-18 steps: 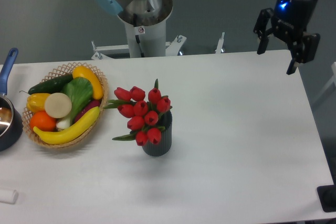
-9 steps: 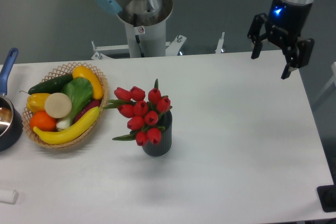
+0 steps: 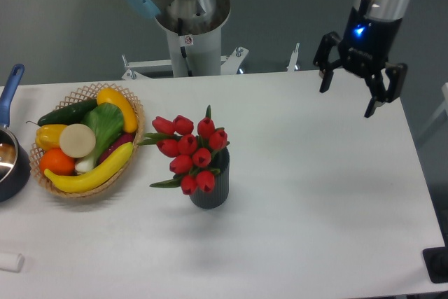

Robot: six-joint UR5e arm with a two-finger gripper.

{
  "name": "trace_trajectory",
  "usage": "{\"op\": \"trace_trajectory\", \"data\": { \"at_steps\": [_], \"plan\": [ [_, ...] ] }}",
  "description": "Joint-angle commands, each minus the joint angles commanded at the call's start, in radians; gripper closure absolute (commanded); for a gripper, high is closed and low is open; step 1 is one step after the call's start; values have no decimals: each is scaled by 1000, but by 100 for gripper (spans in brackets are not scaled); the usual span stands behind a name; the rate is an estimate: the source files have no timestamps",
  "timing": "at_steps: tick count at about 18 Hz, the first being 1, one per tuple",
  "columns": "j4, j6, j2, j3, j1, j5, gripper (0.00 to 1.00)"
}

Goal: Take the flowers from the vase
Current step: 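Move the open gripper toward the red tulip bouquet in the black vase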

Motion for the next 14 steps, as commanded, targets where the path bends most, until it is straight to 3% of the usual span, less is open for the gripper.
{"op": "trace_trajectory", "data": {
  "at_steps": [7, 9, 12, 14],
  "plan": [
    [5, -149, 3, -24, 0, -178, 0],
    [66, -152, 3, -52, 0, -183, 0],
    [216, -163, 14, -138, -28, -186, 0],
    [256, -212, 17, -158, -29, -189, 0]
  ]
}}
